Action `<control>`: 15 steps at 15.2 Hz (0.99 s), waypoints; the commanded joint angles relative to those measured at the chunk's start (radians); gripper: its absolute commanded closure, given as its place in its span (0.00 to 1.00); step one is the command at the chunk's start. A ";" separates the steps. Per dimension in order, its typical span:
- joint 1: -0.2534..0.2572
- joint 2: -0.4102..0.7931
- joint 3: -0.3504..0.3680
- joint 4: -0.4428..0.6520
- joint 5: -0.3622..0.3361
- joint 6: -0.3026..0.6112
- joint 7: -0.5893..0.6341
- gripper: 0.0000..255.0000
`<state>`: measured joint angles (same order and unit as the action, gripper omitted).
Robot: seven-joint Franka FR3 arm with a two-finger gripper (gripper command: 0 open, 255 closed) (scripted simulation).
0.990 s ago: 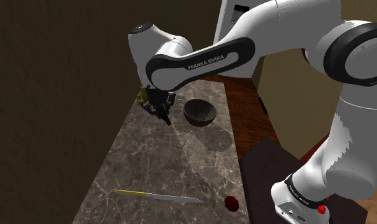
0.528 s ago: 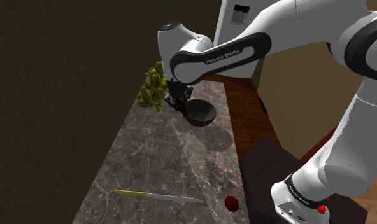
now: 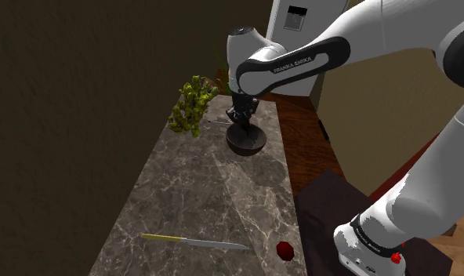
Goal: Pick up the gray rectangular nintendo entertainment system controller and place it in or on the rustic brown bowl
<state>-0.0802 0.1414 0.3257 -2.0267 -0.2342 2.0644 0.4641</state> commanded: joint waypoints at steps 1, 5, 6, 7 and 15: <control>-0.035 -0.028 -0.023 -0.032 0.006 0.017 -0.060 1.00; -0.033 -0.001 -0.026 -0.055 -0.010 0.064 -0.044 1.00; -0.033 0.006 -0.027 -0.061 -0.014 0.076 -0.039 1.00; -0.032 0.014 -0.028 -0.066 -0.018 0.087 -0.035 1.00; -0.029 0.065 -0.035 -0.092 -0.049 0.159 -0.005 1.00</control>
<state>-0.1091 0.2050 0.2909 -2.1156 -0.2821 2.2185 0.4569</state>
